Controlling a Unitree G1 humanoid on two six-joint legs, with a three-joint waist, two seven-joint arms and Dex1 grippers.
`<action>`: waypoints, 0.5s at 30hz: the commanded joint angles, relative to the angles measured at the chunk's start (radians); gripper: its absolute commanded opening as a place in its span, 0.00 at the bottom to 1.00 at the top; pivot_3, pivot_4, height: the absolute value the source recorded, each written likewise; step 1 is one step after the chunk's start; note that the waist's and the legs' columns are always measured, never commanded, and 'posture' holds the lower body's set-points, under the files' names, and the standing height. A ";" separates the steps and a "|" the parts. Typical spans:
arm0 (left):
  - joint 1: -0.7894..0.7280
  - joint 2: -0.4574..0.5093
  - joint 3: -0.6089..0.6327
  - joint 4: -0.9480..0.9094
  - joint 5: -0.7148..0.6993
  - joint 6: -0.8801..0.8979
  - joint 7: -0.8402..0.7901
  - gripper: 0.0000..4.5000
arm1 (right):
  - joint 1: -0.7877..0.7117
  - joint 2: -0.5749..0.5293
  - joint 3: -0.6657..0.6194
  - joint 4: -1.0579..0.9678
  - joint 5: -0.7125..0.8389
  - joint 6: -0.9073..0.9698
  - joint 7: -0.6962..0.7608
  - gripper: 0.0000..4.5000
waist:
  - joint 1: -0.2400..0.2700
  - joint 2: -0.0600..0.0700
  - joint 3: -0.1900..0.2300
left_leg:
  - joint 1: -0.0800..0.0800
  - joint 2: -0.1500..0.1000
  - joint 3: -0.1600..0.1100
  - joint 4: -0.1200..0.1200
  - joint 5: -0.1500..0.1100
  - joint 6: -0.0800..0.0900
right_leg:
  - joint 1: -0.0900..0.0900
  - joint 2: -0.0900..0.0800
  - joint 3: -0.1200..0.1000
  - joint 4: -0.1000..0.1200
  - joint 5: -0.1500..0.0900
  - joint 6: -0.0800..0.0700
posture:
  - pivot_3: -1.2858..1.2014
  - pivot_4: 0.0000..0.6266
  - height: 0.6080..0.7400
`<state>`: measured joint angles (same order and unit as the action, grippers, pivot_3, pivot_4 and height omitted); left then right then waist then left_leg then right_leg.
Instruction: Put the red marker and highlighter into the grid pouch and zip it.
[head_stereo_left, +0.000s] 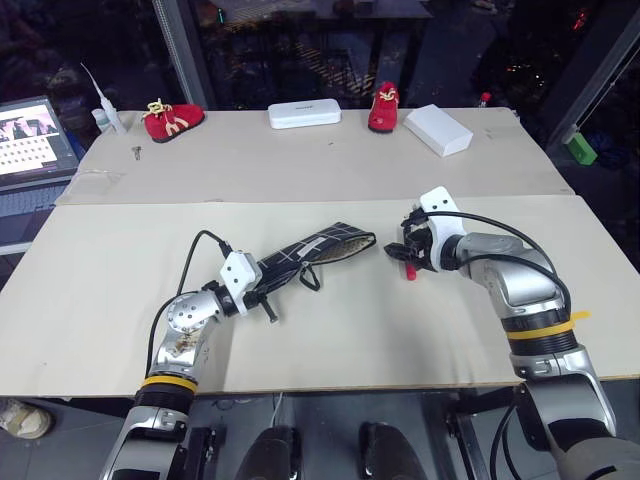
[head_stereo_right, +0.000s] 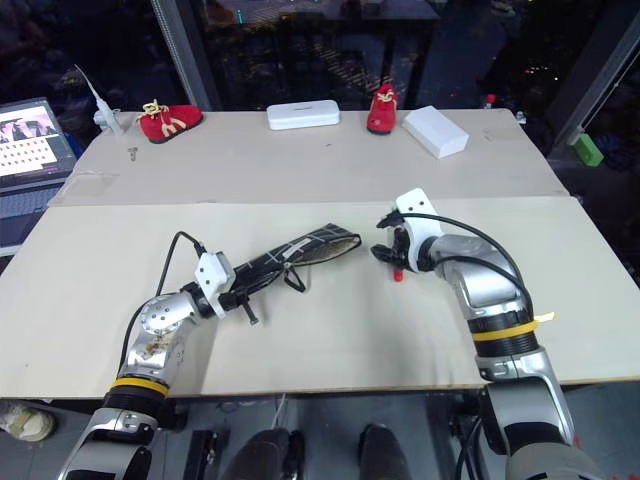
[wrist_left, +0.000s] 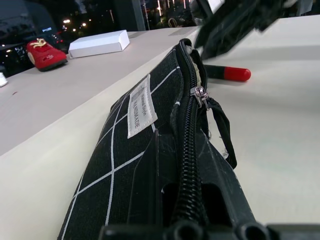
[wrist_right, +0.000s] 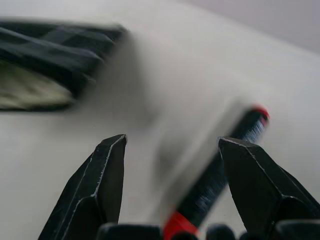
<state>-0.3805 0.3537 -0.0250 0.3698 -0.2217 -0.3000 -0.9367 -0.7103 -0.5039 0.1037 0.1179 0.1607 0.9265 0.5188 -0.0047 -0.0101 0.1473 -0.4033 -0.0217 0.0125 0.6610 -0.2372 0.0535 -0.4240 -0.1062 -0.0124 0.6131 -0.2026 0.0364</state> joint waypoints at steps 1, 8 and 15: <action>-0.011 0.007 0.008 -0.012 -0.016 -0.003 -0.007 0.00 | -0.050 0.004 -0.017 0.007 -0.018 -0.016 -0.023 0.72 | -0.001 0.000 0.000 | 0.000 0.000 0.000 0.000 0.000 0.000 | 0.000 0.000 0.000 0.000 0.000 0.000 | 0.52 0.24 1.00; -0.011 0.003 0.008 -0.003 -0.016 -0.006 -0.008 0.00 | -0.057 0.042 -0.026 0.110 -0.038 -0.038 -0.061 0.72 | -0.008 0.000 0.000 | 0.001 0.001 0.000 0.000 0.000 0.000 | 0.001 0.002 0.000 0.000 0.000 0.000 | 0.52 0.24 1.00; -0.006 0.005 0.016 -0.008 -0.018 -0.008 0.001 0.00 | -0.067 0.087 -0.060 0.251 -0.045 -0.073 -0.111 0.72 | -0.009 0.000 0.000 | 0.003 0.001 0.000 0.000 0.000 0.000 | 0.002 0.002 0.000 0.000 0.000 0.000 | 0.52 0.24 1.00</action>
<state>-0.3806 0.3550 -0.0227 0.3764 -0.2244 -0.3003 -0.9422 -0.7618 -0.4198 0.0661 0.3448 0.1284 0.8788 0.4289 -0.0133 -0.0101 0.1473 -0.4003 -0.0206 0.0130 0.6610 -0.2371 0.0536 -0.4217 -0.1038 -0.0123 0.6132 -0.2026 0.0364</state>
